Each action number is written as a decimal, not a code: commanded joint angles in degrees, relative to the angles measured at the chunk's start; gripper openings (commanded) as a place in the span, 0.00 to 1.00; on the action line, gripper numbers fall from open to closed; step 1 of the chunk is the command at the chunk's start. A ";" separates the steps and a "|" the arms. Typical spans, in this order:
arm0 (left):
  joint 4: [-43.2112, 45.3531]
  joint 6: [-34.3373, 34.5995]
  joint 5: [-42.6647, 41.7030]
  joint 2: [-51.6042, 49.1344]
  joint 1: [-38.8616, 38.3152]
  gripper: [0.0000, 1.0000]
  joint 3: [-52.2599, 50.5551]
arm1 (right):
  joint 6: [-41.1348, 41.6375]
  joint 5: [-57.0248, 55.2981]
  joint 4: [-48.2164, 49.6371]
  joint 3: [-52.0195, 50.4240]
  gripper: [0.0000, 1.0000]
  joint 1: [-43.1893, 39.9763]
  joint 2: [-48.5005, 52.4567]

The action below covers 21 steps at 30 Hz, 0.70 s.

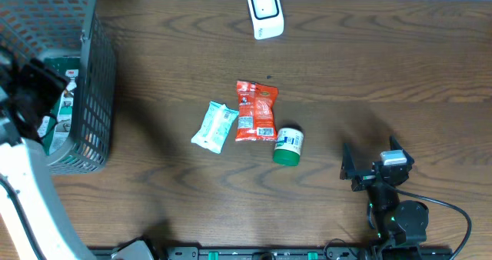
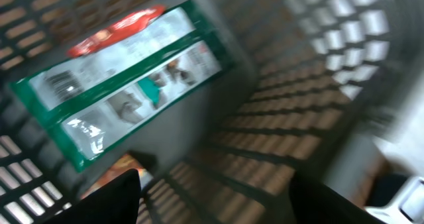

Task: Scan the item barcode

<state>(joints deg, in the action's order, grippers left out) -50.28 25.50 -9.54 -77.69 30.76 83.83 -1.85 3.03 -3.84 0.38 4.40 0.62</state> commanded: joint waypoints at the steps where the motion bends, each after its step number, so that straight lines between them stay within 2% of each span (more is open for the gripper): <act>1: -1.38 0.31 0.15 -4.09 2.58 0.72 -0.26 | 0.96 0.04 -0.24 -0.07 0.99 0.02 -0.24; 8: -6.23 0.26 0.24 -12.96 2.97 0.73 -2.12 | 0.96 0.02 -0.24 -0.07 0.99 0.02 -0.24; 12: -6.34 0.28 3.50 -18.21 2.97 0.74 -3.17 | 0.96 0.02 -0.24 -0.07 0.99 0.02 -0.24; 21: -6.91 0.28 3.63 -28.52 2.93 0.74 -3.17 | 0.96 0.04 -0.24 -0.07 0.99 0.02 -0.24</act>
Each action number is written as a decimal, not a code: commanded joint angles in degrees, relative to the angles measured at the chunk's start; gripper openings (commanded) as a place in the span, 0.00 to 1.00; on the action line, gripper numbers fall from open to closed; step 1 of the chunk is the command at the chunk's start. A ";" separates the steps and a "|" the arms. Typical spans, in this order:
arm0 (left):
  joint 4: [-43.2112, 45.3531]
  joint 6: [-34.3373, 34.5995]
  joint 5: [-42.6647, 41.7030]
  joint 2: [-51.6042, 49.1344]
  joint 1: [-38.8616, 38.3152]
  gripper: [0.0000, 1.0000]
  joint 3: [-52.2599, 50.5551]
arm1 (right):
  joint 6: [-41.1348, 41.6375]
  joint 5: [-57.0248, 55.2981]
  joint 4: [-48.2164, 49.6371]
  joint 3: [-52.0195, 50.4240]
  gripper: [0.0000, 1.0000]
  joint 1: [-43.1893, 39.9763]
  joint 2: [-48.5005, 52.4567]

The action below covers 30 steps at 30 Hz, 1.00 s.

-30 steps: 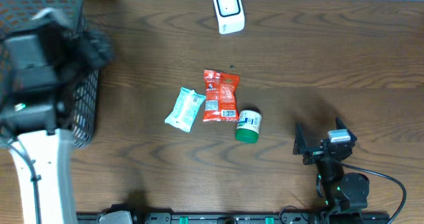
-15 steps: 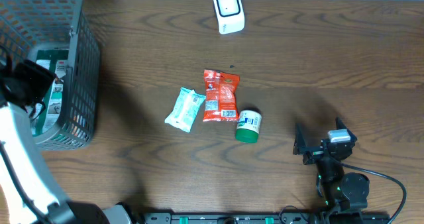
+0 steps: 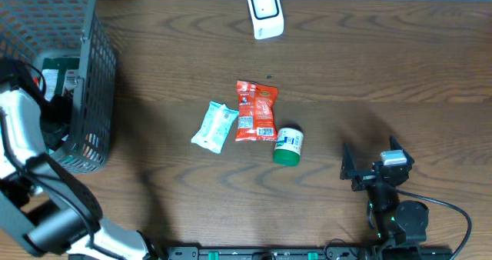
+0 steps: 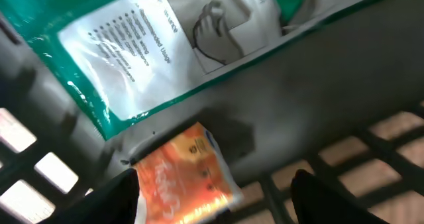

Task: Scan the item barcode

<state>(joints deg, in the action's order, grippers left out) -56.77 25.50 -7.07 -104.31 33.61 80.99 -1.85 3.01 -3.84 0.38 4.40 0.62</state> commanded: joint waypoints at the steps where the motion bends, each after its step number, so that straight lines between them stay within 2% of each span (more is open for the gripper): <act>1: -0.42 0.28 1.16 -2.64 0.09 0.74 -0.33 | 0.96 0.07 -0.24 -0.07 0.99 0.02 -0.24; 12: -1.49 0.26 1.20 -8.76 0.07 0.72 -0.44 | 0.96 0.04 -0.24 -0.07 0.99 0.02 -0.24; 14: -1.44 0.26 1.18 -8.79 0.09 0.51 -0.44 | 0.96 0.07 -0.24 -0.07 0.99 0.02 -0.24; 15: -1.44 0.26 1.14 -8.70 0.09 0.31 -0.42 | 0.96 0.04 -0.24 -0.07 0.99 0.02 -0.24; 17: -1.46 0.26 1.11 -8.11 0.15 0.12 -0.20 | 0.96 0.04 -0.24 -0.07 0.99 0.02 -0.24; 20: -1.73 0.26 1.11 -7.10 0.35 0.07 0.94 | 0.96 0.04 -0.24 -0.07 0.99 0.02 -0.24; 30: -0.04 0.31 1.20 1.86 1.97 0.07 4.17 | 0.96 0.07 -0.24 -0.07 0.99 0.02 -0.24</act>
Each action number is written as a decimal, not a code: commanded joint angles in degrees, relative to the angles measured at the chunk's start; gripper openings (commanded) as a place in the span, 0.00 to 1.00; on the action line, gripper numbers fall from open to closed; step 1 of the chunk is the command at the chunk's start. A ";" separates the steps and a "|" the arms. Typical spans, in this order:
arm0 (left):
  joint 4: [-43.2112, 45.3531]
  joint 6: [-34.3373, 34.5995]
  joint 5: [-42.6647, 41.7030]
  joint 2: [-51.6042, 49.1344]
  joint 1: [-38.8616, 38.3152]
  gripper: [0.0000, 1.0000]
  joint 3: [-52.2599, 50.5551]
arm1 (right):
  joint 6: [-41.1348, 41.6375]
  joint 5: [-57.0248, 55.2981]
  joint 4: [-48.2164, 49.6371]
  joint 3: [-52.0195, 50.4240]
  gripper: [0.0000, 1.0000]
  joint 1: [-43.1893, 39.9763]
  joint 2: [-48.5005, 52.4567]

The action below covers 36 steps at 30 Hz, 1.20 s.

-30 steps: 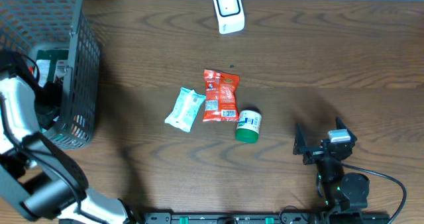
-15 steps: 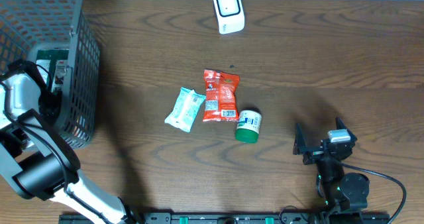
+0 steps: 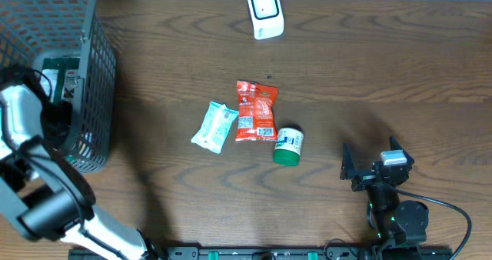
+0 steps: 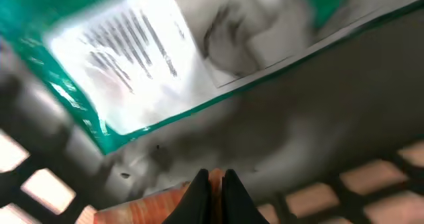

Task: Scan the item barcode

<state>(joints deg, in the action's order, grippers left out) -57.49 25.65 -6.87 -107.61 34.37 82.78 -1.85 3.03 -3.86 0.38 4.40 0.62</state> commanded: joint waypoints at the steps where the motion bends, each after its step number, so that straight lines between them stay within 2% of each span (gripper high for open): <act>1: 1.09 0.17 1.01 6.12 1.53 0.07 2.38 | 0.96 0.02 -0.22 -0.07 0.99 0.02 -0.24; 9: 4.04 3.82 0.87 16.92 3.37 0.07 2.49 | 0.96 0.02 -0.22 -0.07 0.99 0.02 -0.24; 19: 12.11 3.82 0.90 40.87 -1.55 0.07 2.54 | 0.96 0.02 -0.22 -0.07 0.99 0.02 -0.24; 20: 12.09 3.78 0.37 44.59 -3.96 0.07 2.54 | 0.96 0.02 -0.22 -0.07 0.99 0.02 -0.24; 25: 8.52 3.78 -5.79 49.77 -11.78 0.07 2.54 | 0.96 0.02 -0.22 -0.07 0.99 0.02 -0.24; 31: -0.37 3.76 -9.05 48.89 -24.30 0.07 1.20 | 0.96 0.02 -0.22 -0.07 0.99 0.02 -0.24; 35: -1.33 3.58 -9.03 46.38 -34.91 0.07 -2.75 | 0.96 0.04 -0.22 -0.07 0.99 0.02 -0.24; 36: -0.02 3.58 -9.01 44.46 -40.13 0.07 -4.87 | 0.96 0.02 -0.22 -0.07 0.99 0.02 -0.24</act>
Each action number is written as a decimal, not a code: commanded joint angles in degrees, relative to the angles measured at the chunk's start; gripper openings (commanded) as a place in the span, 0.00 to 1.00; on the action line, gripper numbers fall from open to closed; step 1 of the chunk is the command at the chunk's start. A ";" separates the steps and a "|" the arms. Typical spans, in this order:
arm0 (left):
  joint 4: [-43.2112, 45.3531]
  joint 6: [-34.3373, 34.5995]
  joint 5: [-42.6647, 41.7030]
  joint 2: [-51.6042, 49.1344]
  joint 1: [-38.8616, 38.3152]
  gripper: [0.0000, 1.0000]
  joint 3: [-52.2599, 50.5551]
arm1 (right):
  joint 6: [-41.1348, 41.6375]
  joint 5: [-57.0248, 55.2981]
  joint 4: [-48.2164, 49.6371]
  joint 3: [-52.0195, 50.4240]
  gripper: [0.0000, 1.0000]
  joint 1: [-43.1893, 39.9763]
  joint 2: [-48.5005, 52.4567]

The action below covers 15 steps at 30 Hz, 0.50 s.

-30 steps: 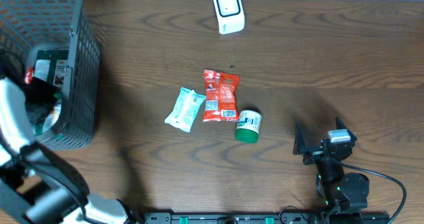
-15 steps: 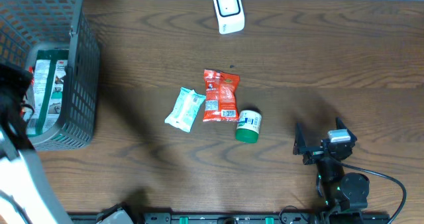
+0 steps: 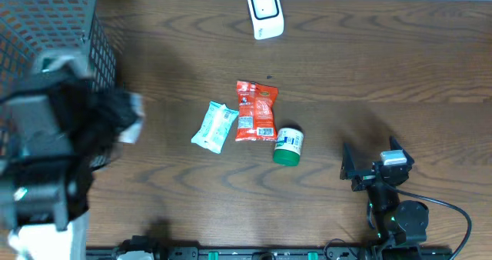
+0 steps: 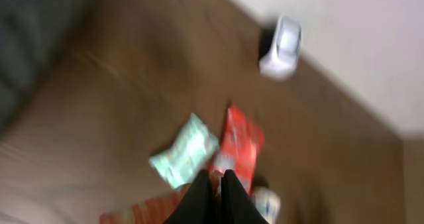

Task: Scan the item barcode

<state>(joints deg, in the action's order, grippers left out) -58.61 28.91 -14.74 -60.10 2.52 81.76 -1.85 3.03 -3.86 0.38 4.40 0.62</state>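
Note:
The left wrist view is blurred and looks down on the table from high up. My left gripper (image 4: pixel 213 187) is shut on an orange packet (image 4: pixel 142 209), which sticks out to the left of the fingers. Below lie the white scanner (image 4: pixel 281 38), a mint-green packet (image 4: pixel 185 151), a red packet (image 4: pixel 240 144) and a green tub (image 4: pixel 266 204). Overhead, the left arm (image 3: pixel 69 129) is a large blur beside the basket (image 3: pixel 46 14). The scanner (image 3: pixel 265 12) stands at the far edge. My right gripper (image 3: pixel 371 166) rests open at the near right, holding nothing.
The grey mesh basket stands at the far left. In the middle of the table lie the mint-green packet (image 3: pixel 215 127), the red packet (image 3: pixel 255 111) and the green tub (image 3: pixel 288 146).
My left gripper was shut on the orange packet down inside the basket. Now it is out of the basket and high above the table, with the packet still in it. The right arm has not moved.
My left gripper was open inside the basket above a green-edged packet. Then it was open just over an orange packet on the basket floor. Then it was shut on that packet, and now it holds it high outside the basket.

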 commanded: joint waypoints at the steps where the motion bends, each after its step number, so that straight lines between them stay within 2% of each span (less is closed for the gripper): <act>1: 2.29 0.33 -1.14 -4.07 -10.56 0.07 -4.79 | 0.96 0.02 -0.22 -0.07 0.99 0.02 -0.24; 3: 8.07 0.31 -1.14 -8.96 -18.12 0.07 -6.93 | 0.96 0.02 -0.22 -0.07 0.99 0.02 -0.24; 5: 11.45 0.04 -1.09 -12.83 -22.05 0.07 -6.99 | 0.96 0.02 -0.22 -0.07 0.99 0.02 -0.24; 15: 33.14 -5.38 -0.94 -32.87 -33.99 0.07 -6.99 | 0.96 0.02 -0.22 -0.07 0.99 0.02 -0.24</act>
<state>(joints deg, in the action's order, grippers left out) -29.89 26.41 -15.33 -88.68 -28.80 74.65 -1.85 3.03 -3.86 0.38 4.40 0.62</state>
